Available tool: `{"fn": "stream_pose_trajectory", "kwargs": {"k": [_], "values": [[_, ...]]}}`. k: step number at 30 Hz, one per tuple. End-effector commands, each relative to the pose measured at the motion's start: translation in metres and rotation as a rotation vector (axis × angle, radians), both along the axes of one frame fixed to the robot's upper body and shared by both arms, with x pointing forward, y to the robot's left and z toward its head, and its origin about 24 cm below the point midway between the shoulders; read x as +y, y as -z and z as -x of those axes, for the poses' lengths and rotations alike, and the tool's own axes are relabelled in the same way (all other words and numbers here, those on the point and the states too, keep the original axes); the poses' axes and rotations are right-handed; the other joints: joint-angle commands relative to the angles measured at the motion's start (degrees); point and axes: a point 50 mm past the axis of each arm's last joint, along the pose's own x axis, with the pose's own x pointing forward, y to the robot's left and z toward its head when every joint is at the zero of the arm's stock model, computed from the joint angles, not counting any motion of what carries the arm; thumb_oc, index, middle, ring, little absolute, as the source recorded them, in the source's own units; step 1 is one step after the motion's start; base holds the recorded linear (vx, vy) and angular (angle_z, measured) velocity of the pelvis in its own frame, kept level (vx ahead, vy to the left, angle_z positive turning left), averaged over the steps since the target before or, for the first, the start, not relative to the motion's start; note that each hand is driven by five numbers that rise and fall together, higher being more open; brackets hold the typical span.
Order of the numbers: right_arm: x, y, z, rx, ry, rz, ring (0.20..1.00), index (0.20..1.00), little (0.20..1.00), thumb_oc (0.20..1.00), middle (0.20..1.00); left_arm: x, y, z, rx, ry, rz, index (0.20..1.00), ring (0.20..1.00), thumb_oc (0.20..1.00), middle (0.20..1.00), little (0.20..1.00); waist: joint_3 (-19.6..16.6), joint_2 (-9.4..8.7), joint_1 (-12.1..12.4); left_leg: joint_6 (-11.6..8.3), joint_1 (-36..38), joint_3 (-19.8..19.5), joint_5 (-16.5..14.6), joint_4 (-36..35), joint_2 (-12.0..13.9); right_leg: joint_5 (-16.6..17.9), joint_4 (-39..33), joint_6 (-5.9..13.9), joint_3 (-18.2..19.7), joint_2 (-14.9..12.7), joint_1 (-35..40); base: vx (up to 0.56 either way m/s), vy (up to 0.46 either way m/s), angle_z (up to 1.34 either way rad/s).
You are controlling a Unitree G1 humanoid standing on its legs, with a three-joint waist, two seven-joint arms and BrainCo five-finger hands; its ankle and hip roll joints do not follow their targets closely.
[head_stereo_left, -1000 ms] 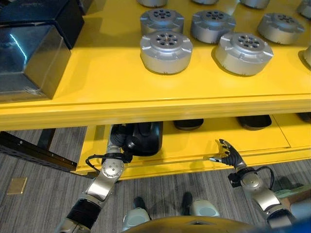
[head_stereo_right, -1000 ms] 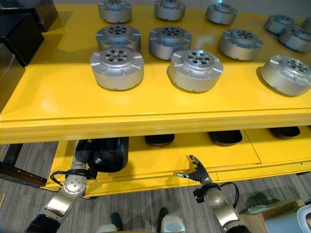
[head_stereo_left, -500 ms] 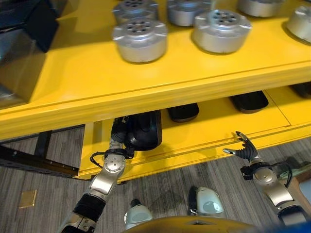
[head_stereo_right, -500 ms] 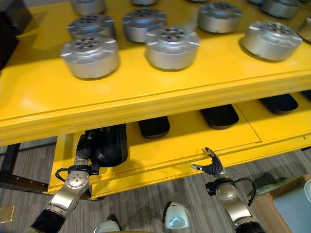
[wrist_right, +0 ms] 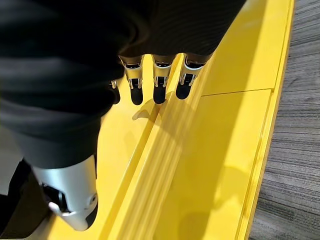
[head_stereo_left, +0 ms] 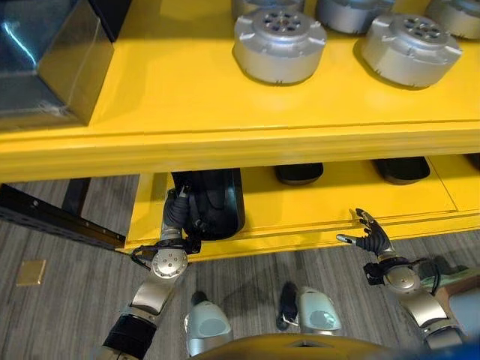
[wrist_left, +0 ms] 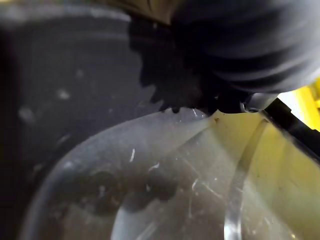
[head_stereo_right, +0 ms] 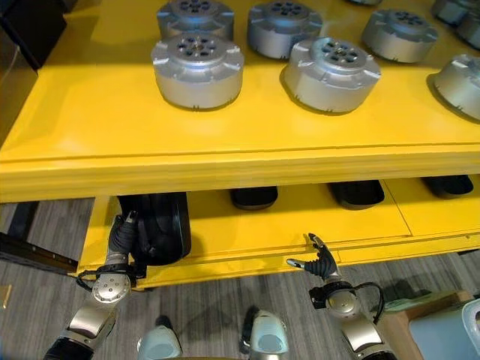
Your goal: Move parts from the plastic box to the shelf.
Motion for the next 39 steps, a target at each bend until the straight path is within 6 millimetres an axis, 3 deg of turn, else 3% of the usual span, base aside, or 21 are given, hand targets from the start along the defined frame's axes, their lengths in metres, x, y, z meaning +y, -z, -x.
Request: {"fn": "stream_pose_trajectory", "kwargs": {"k": [1,9,12,23,26,30,39], "values": [[0.014,-0.017,-0.016,-0.099,-0.044,-0.068,1.000,1.000,1.000,1.000,1.000,-0.005,-0.057,-0.016,-0.278,0.064,-0.066,0.200,0.200,0.200,0.200,0.200,-0.13,0.14,0.16,2.45,-3.09,0.82,-0.44,5.67,1.60,-1.32,3.74,2.39,2.52,-0.67,3.70,-0.12,-0.067,0.06],[0.014,-0.012,-0.019,-0.078,-0.022,-0.106,1.000,1.000,1.000,1.000,1.000,-0.009,-0.055,-0.023,-0.233,0.068,-0.087,0.200,0.200,0.200,0.200,0.200,1.65,-0.69,0.33,3.03,-7.39,-0.22,-2.71,14.22,3.84,-4.77,13.11,0.79,2.07,-1.15,0.33,-0.04,-0.031,0.02],[0.016,-0.013,-0.015,-0.045,-0.140,-0.082,1.000,1.000,1.000,1.000,1.000,-0.003,-0.053,-0.022,-0.210,0.046,-0.128,0.200,0.200,0.200,0.200,0.200,2.14,-0.96,0.30,3.78,-8.97,-1.05,-4.76,18.25,3.78,-6.37,18.06,0.28,2.31,-1.73,-1.51,-0.01,-0.010,0.16],[0.015,-0.040,-0.020,-0.126,-0.250,-0.049,1.000,1.000,1.000,1.000,1.000,0.027,-0.053,-0.032,-0.142,-0.134,-0.194,0.200,0.200,0.200,0.200,0.200,1.50,-0.34,-1.16,2.92,-9.89,-1.41,-3.77,22.81,5.83,-7.24,21.86,0.45,3.31,-3.13,-3.36,0.01,0.028,0.01],[0.015,-0.041,-0.019,-0.123,-0.258,-0.042,1.000,1.000,1.000,1.000,1.000,0.030,-0.051,-0.033,-0.128,-0.156,-0.202,0.200,0.200,0.200,0.200,0.200,1.40,-0.16,-1.46,2.97,-9.77,-1.24,-3.83,22.98,5.87,-7.38,22.31,0.55,3.48,-3.43,-3.60,0.02,0.055,-0.02],[0.012,-0.040,-0.015,-0.078,-0.299,0.000,1.000,1.000,1.000,1.000,1.000,0.046,-0.039,-0.034,-0.061,-0.247,-0.231,0.200,0.200,0.200,0.200,0.200,0.84,0.65,-2.78,2.90,-8.84,-0.88,-3.54,23.37,5.78,-8.11,23.90,0.59,4.05,-4.20,-3.75,0.07,0.109,-0.06],[0.005,-0.037,-0.013,0.009,-0.383,0.042,1.000,1.000,1.000,1.000,1.000,0.078,-0.032,-0.045,0.031,-0.373,-0.355,0.200,0.200,0.200,0.200,0.200,-0.17,1.57,-5.72,2.18,-7.34,0.03,-1.59,23.78,6.46,-7.69,23.62,0.53,4.93,-4.57,-3.23,0.07,0.072,-0.12]]}}
